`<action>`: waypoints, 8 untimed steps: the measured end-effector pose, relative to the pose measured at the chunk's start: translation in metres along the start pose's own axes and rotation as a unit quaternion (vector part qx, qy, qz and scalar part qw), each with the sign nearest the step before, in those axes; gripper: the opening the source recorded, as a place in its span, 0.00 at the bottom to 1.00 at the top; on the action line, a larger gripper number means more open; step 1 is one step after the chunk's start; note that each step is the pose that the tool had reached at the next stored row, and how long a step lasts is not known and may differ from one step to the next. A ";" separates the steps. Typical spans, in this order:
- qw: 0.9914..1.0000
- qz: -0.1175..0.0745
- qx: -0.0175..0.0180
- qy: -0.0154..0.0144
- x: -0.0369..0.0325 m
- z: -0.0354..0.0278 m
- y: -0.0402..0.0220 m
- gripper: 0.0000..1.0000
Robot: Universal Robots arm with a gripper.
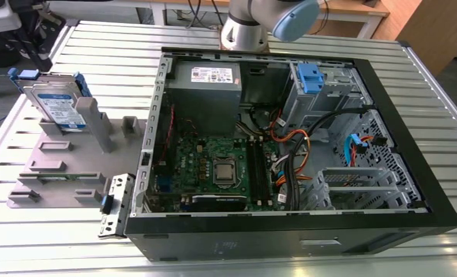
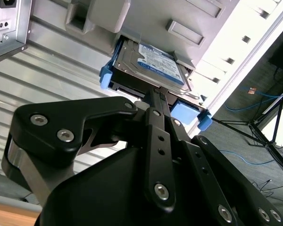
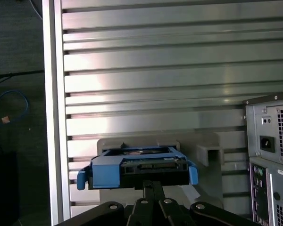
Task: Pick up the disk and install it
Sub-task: 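Reach for the disk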
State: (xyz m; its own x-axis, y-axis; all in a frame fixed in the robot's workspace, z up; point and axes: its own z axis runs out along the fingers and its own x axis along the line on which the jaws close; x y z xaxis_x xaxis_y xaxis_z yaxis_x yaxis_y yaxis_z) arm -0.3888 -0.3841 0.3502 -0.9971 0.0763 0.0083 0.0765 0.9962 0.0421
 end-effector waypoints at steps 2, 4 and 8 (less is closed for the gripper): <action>1.000 0.000 0.000 0.000 0.0021 0.0019 0.0005 0.11; 1.000 0.000 0.000 0.000 0.0041 0.0037 0.0007 0.11; 1.000 0.000 0.000 0.000 0.0057 0.0069 0.0005 0.11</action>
State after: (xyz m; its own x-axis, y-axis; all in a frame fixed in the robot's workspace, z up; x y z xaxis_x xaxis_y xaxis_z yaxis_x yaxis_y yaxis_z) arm -0.3945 -0.3829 0.3434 -0.9971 0.0762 0.0084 0.0765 0.9962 0.0415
